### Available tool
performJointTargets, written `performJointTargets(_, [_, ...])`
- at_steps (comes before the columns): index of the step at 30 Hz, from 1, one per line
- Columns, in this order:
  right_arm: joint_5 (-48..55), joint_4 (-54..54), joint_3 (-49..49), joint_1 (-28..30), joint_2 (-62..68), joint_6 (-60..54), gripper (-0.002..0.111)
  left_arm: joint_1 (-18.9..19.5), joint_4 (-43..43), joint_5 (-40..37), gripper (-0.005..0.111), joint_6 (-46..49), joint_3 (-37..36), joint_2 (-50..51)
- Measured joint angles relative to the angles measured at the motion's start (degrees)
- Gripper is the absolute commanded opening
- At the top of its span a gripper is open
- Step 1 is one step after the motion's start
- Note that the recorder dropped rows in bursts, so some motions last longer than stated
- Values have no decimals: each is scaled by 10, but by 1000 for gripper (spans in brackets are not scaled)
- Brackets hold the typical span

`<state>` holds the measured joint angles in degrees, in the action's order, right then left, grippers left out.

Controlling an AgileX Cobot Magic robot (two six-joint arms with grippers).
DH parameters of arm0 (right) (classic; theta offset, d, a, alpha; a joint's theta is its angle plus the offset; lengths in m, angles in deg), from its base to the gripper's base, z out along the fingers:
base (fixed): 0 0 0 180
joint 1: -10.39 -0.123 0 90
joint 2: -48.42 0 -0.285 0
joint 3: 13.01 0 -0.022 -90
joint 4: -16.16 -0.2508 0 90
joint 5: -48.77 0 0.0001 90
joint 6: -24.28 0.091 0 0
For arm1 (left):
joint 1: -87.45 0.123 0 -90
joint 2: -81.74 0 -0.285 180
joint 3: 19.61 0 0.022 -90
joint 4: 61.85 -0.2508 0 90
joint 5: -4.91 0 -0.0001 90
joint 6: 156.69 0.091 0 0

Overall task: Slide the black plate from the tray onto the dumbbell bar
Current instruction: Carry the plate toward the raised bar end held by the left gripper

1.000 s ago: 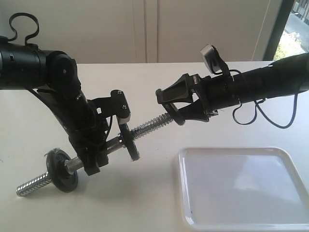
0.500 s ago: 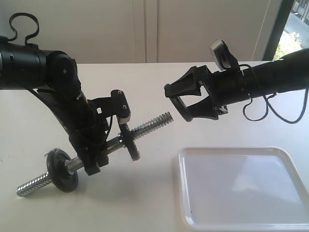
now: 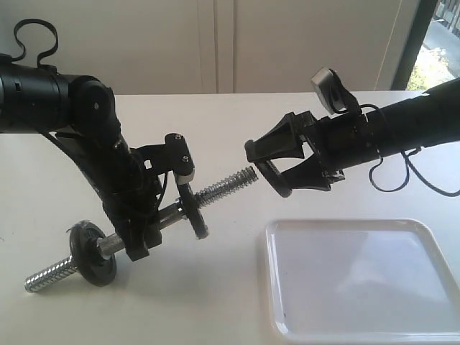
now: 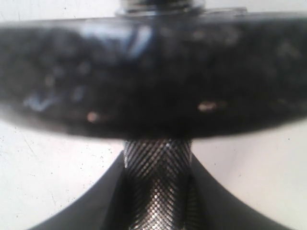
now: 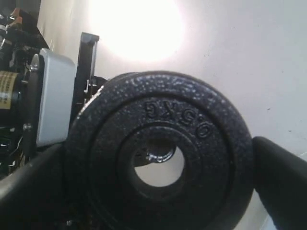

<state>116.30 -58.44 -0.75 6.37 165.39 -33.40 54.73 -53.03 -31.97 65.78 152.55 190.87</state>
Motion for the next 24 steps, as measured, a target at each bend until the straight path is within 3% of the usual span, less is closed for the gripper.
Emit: performJointTargets(24, [-3, -49, 14, -19, 2, -38, 0, 0, 19, -2, 0, 0, -1, 0])
